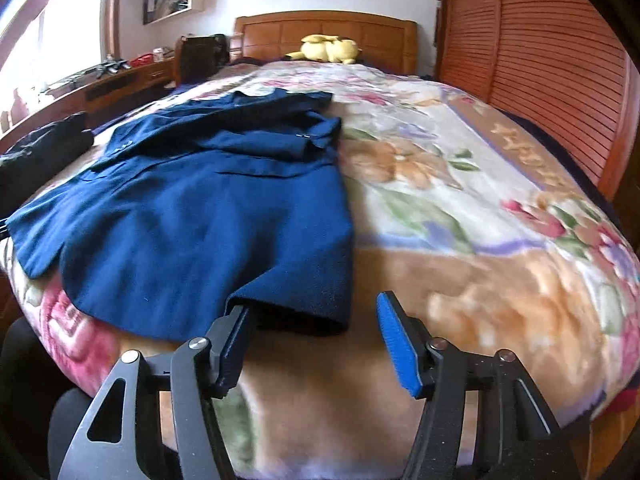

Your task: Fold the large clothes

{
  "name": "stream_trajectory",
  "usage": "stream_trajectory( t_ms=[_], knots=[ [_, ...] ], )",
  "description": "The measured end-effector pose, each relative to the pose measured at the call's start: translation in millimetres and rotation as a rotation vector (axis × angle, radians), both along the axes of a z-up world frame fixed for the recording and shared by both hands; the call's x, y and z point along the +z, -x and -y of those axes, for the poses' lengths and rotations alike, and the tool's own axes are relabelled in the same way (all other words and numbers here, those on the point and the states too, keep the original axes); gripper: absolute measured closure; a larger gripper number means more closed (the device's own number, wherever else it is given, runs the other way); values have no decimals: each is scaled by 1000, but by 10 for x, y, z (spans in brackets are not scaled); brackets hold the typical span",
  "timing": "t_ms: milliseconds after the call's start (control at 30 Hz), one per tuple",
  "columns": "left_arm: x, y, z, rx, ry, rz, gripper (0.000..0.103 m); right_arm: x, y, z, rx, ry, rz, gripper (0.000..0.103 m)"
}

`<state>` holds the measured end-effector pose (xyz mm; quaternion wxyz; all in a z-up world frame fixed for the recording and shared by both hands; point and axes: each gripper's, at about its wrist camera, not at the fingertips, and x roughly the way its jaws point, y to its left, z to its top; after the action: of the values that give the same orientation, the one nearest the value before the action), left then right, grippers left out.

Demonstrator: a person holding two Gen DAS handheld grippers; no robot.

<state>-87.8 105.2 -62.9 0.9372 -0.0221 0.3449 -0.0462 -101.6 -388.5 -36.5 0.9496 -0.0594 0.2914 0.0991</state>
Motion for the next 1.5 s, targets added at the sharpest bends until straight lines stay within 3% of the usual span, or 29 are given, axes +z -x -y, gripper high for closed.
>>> stream_trajectory(
  t_ms=[100, 167, 200, 367, 433, 700, 1267, 1500],
  knots=[
    [6, -40, 41, -15, 1, 0, 65, -18, -92, -30, -9, 22, -9, 51],
    [23, -48, 83, -33, -4, 4, 80, -16, -143, -29, -2, 14, -20, 60],
    [29, -36, 90, -41, -5, 6, 82, -35, -161, 11, -4, 10, -26, 63],
    [68, 32, 151, -56, -14, 29, 94, -22, -171, 76, 4, -27, -21, 95],
    [109, 89, 168, -58, -19, 57, 95, -16, -153, 87, 13, -38, -10, 100],
    [427, 309, 237, -48, -44, 155, 97, 138, 71, 23, 21, -2, 80, 102],
    [1598, 1016, 196, -75, -62, 430, 98, 1242, 1171, -130, 122, 33, 345, 102],
    [2023, 975, 203, -86, -97, 509, 98, 1557, 1448, -136, 134, 56, 425, 102]
  ],
)
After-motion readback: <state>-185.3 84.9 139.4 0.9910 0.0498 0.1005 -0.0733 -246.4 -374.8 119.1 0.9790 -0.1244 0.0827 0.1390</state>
